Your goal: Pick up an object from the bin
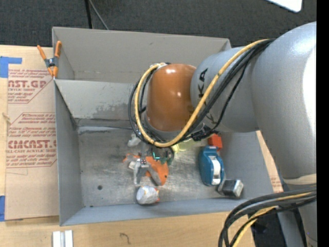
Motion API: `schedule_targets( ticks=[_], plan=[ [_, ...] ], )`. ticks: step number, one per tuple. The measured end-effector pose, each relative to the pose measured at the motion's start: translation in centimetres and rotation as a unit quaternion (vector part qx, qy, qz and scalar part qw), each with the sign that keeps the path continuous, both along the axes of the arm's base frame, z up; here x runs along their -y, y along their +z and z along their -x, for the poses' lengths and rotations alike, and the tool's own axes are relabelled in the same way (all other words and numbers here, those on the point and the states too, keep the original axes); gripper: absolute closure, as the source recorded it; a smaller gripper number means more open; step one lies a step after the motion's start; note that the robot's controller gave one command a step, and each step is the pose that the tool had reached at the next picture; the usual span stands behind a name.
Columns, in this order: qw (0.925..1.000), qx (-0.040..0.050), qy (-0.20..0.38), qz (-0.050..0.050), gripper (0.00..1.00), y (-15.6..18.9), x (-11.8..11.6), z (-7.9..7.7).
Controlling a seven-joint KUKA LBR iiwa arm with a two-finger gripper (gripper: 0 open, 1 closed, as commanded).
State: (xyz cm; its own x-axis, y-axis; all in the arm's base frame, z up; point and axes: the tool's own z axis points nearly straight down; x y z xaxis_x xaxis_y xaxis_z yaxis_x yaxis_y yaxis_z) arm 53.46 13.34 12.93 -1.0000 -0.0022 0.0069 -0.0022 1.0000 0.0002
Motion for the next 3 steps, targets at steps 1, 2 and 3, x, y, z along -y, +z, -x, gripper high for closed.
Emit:
schedule_targets(
  ticks=[1,2,3],
  plan=[
    [1.0000,0.0036,-0.001,-0.001,0.00,0.4,0.1,-0.2],
    [0.9996,0.0058,-0.028,-0.001,0.00,-4.5,5.5,-0.5],
    [0.9994,0.0120,-0.032,-0.007,0.00,-4.9,6.6,-1.0]
  ],
)
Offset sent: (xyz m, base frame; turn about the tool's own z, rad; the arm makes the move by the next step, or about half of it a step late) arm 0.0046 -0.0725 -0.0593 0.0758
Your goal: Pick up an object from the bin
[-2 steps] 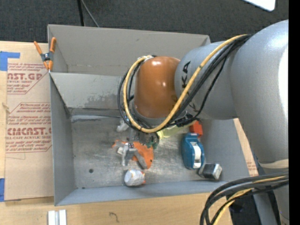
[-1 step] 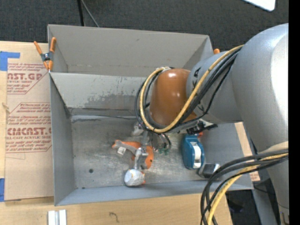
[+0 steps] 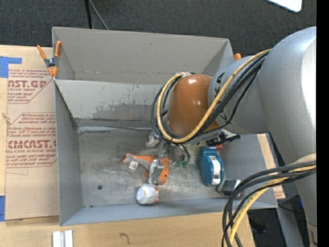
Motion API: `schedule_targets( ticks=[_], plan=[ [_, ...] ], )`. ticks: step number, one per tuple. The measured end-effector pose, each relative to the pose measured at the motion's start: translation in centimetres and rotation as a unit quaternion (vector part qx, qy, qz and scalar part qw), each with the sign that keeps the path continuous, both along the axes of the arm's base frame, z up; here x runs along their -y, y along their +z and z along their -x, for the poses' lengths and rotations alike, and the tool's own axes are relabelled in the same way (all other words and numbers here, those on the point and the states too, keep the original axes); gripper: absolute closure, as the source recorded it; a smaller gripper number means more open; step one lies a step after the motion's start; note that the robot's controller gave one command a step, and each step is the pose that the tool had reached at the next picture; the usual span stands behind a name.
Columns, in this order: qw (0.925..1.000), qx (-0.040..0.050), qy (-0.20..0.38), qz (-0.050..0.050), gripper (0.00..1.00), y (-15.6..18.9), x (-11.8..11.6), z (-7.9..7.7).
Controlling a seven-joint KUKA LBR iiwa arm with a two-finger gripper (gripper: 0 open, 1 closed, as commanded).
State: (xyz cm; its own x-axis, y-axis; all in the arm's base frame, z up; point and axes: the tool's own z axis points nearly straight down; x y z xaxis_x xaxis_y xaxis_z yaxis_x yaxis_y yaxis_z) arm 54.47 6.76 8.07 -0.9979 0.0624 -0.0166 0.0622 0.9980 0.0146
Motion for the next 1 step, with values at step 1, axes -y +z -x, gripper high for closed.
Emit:
schedule_targets(
  ticks=[1],
  plan=[
    [0.9996,-0.0074,-0.028,0.006,0.00,2.07,0.76,0.47]
  ],
)
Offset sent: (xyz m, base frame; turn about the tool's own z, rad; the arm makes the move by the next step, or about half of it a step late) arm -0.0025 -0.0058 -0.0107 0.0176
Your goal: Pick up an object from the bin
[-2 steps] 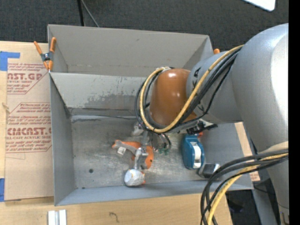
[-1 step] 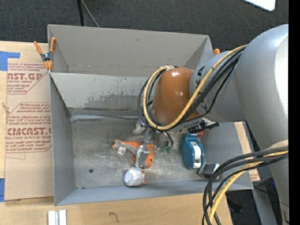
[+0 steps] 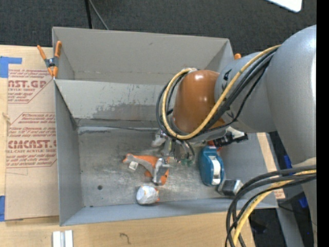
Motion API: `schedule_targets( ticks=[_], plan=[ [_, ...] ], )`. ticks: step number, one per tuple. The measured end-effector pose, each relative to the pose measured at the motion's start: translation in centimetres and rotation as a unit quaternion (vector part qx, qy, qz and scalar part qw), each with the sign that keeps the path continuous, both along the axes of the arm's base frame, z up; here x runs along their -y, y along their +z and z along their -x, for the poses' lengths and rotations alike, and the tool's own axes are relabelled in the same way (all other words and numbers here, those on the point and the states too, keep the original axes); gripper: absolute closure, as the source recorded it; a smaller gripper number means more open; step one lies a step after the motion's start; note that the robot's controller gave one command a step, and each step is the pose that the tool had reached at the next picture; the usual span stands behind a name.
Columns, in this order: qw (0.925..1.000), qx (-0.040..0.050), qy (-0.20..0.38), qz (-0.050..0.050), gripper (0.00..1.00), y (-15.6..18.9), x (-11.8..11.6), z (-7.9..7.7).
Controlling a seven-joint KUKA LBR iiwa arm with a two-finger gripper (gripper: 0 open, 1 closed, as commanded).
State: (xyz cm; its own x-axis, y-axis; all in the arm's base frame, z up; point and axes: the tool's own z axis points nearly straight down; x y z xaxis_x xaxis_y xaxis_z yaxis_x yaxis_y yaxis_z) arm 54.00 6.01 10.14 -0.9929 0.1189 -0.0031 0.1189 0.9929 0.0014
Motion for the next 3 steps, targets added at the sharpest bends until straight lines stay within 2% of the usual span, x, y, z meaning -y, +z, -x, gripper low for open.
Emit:
schedule_targets(
  ticks=[1,2,3],
  plan=[
    [0.9998,0.0003,0.017,0.000,0.00,-2.10,-0.22,-0.43],
    [0.9977,0.0238,-0.063,-0.005,1.00,-1.87,0.47,-0.85],
    [0.9977,0.0237,-0.063,-0.005,1.00,-1.87,0.47,-0.85]
  ],
)
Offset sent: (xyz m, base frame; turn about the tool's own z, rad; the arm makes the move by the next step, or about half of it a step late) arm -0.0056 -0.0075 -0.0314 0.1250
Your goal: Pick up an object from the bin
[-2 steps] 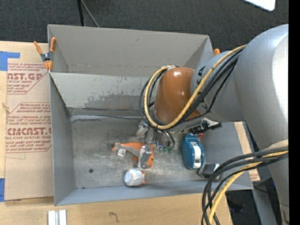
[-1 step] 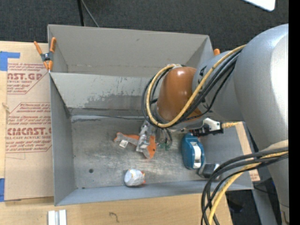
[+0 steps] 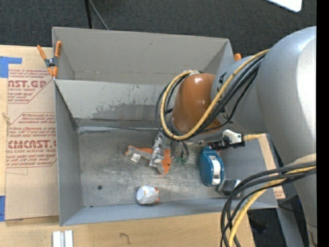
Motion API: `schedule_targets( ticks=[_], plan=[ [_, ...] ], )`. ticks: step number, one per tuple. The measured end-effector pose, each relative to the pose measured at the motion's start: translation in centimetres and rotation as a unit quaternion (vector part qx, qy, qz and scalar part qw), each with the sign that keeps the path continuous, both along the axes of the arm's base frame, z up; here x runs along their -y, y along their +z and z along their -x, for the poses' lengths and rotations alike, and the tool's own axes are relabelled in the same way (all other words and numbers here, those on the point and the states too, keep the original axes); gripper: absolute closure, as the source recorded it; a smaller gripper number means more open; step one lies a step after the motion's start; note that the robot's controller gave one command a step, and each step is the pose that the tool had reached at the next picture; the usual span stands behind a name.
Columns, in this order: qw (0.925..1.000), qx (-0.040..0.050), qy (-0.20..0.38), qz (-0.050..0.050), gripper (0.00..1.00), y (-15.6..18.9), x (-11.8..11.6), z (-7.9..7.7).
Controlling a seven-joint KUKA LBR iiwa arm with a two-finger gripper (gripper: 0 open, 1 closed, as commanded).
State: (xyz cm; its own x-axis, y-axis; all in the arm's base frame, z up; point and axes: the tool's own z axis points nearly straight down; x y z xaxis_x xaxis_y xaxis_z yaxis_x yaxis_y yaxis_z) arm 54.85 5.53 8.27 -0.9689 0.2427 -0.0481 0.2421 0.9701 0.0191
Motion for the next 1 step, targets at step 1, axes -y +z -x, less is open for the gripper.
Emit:
schedule_targets(
  ticks=[1],
  plan=[
    [0.9999,-0.0118,0.000,0.001,1.00,0.23,0.05,0.42]
  ],
)
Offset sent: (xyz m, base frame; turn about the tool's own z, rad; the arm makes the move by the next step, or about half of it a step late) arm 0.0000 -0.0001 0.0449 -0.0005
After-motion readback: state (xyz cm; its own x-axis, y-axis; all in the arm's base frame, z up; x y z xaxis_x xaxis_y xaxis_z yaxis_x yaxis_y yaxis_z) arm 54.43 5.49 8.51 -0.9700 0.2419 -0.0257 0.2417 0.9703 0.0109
